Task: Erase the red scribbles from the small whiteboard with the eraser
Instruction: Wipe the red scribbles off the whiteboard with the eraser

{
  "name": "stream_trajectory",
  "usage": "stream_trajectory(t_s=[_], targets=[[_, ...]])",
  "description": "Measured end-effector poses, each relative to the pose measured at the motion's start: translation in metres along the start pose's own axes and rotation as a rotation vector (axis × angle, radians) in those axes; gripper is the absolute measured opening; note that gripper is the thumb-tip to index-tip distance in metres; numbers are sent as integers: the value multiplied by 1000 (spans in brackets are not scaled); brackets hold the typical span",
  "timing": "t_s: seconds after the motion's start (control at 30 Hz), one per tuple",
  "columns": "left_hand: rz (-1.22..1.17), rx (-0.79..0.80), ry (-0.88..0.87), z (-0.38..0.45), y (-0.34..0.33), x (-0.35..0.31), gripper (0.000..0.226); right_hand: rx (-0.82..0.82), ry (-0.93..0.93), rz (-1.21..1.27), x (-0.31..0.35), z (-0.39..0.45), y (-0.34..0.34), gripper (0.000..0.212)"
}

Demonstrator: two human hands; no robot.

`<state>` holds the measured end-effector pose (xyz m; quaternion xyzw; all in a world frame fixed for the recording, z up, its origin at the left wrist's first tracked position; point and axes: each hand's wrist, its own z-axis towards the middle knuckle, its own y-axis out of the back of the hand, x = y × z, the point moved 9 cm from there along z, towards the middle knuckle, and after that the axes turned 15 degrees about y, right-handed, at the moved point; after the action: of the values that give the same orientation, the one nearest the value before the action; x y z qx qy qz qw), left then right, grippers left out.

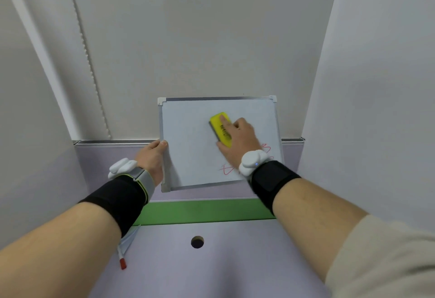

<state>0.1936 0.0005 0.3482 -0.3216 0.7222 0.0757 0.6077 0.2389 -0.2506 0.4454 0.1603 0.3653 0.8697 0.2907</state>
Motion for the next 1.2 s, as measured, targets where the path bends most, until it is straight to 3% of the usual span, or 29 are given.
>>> stream_trajectory(t_s=[0.1,0.3,0.37,0.57,0.63,0.83,0.93,1.1,1.2], targets=[[-12,6,5,1,-4,1,42,-10,79,-15,21,7,-4,68],[-34,-42,5,4,11,-1,39,-44,-213,-70,-68,-13,25,69],[-18,-29,10,2,8,2,40,-35,-253,-73,-71,-20,22,69],[-62,-14,29,-1,-11,5,41,73,126,50,42,-20,-38,69],[-52,-3,30,0,-9,2,43,73,160,44,42,-24,-39,68],[-77,-66,18,7,24,-4,45,-6,-183,-23,-77,-54,-1,71],[-76,-52,28,7,24,0,43,18,-276,-35,-89,-67,-5,73],[-138,-70,25,6,14,1,44,72,42,85,12,-53,-52,70],[-156,-78,12,5,17,-5,46,77,149,73,29,-49,-55,68]])
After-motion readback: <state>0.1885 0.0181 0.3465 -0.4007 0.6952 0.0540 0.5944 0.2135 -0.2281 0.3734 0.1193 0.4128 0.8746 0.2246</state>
